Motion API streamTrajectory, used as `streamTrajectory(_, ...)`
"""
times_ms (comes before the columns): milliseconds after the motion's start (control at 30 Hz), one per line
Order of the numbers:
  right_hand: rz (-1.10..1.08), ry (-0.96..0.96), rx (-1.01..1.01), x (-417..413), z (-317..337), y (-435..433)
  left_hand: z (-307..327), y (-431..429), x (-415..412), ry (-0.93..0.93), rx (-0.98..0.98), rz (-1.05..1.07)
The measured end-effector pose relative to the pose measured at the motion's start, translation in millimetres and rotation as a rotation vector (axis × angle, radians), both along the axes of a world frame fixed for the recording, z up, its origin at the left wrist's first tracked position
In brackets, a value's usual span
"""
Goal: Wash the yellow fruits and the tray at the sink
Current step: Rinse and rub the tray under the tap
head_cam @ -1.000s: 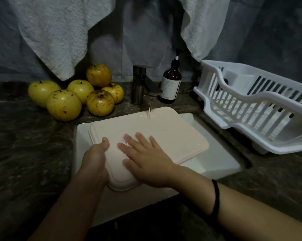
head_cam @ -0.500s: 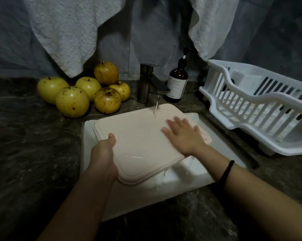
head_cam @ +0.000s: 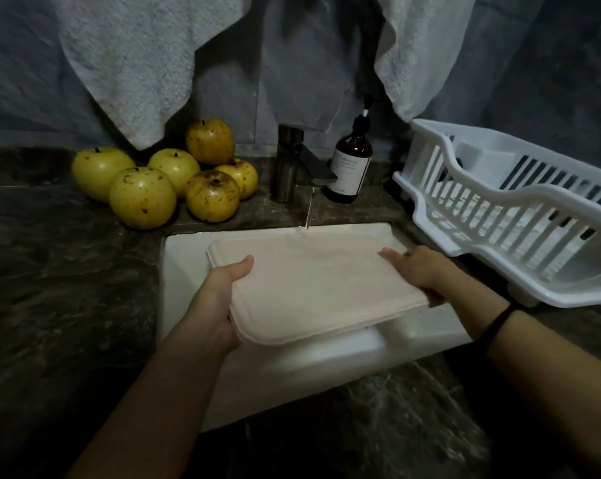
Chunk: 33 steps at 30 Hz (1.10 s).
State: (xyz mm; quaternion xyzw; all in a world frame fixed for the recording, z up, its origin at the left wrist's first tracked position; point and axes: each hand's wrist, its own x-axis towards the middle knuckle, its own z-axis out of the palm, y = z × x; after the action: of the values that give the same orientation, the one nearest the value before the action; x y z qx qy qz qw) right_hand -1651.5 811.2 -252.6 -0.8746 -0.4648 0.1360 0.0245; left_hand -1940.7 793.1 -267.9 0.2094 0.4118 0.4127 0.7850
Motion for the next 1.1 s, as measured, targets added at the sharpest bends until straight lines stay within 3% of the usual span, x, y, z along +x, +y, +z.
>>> streamTrajectory(167, 0.021, -0.046, -0.029, 2, -8, -3, 5, -3, -1, -0.024, 0.034, -0.05)
streamTrajectory(400, 0.268, 0.022, 0.029, -52, -5, 10, 5, -5, 2, -0.081, 0.091, -0.003)
streamTrajectory(467, 0.372, -0.042, 0.076, -72, -6, 20, 6, -5, 1, -0.084, 0.098, -0.011)
streamTrajectory(667, 0.661, 0.004, 0.18, -162, 1, 36, 10, -7, 0, -0.052, 0.122, -0.036)
streamTrajectory(867, 0.94, 0.15, 0.25, -206, 15, 46, 13, -4, -1, -0.052, 0.144, -0.048)
streamTrajectory(1100, 0.87, 0.078, 0.353, -184, 7, 55, 11, -9, 0, 0.053, 0.154, -0.062)
